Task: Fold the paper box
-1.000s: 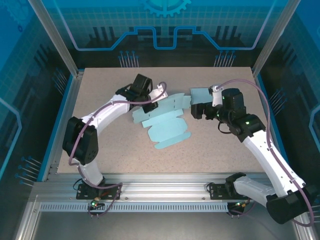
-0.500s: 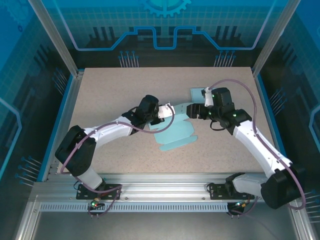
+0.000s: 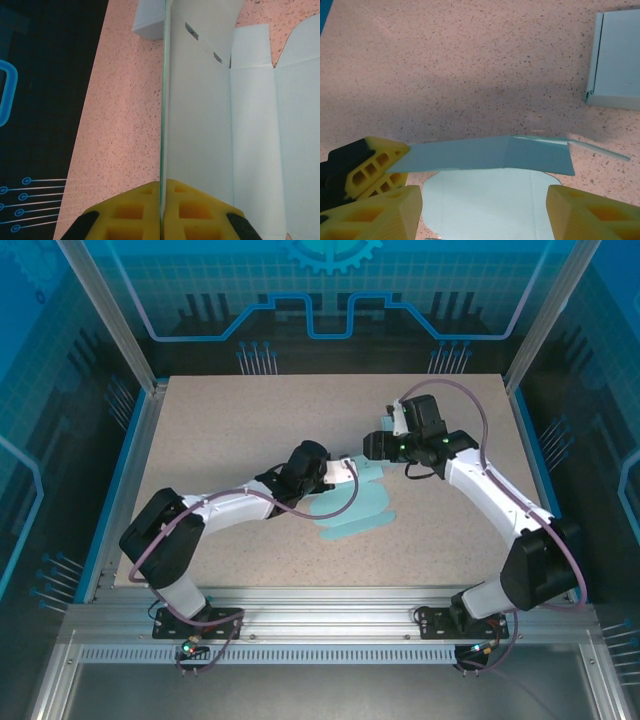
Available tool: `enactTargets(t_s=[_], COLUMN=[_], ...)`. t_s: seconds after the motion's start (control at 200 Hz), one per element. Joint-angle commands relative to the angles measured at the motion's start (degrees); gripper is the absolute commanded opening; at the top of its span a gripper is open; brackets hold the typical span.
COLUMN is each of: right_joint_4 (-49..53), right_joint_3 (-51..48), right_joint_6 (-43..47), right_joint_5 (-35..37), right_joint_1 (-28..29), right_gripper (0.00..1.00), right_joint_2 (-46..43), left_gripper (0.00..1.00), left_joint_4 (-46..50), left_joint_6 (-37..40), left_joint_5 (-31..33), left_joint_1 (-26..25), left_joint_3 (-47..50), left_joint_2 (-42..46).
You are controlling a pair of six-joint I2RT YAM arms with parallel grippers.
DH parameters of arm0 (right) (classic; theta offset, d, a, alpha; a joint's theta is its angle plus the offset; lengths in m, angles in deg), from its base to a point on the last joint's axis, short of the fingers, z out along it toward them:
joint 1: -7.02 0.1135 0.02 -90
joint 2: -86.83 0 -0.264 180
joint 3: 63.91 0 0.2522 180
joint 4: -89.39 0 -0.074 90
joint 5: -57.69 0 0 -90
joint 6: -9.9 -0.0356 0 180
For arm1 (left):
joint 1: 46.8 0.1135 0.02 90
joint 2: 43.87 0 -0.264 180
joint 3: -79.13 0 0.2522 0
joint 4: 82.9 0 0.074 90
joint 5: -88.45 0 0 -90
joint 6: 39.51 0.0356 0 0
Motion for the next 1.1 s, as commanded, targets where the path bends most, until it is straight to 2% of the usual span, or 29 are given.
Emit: enactTargets(t_s=[0.0,0.24,0.52,0.74,0.87,1.006,1.096], right_joint_4=[2.3,2.4,-0.2,-4.5,-6.8,-6.4,-6.3], right_joint_3=[3.2,5.5,1.3,-0.7,-1.1,-0.6,-0.5], right_joint_6=[0.8,-0.6,-3.9,-6.7,-8.0,-7.6,-7.2], right_joint_5=[1.7,-2.3,-4.2,-8.6,-11.2,-10.2,-9.9], right_joint_1=[0.5,0.6,0.4,-0.7,-1.5,-1.8,-2.2], right_gripper=[0.68,0.63,0.62,0.56,0.49,0.42,0.38], right_joint_2=[2.9,9.7,8.9,10.3,11.5,12.4,13.2], left_gripper=[0.0,0.0,0.0,0.0,0.0,0.09,0.18], left_joint_4=[-2.6,-3.7,-5.6,-6.6,-6.7,-5.3,-1.3], left_joint_6=[1.3,2.1,2.3,1.9,1.9,0.4,-2.3], left_joint_5=[1.6,3.4,4.2,3.8,4.0,3.0,0.6], left_joint_1=[-1.0,-1.4,-1.3,-1.4,-1.3,-0.8,0.0], left_joint_3=[1.1,0.9,0.9,1.1,1.3,0.7,-0.6], left_joint_2=[-0.9,-2.2,-3.2,-4.1,-4.7,-5.0,-4.7])
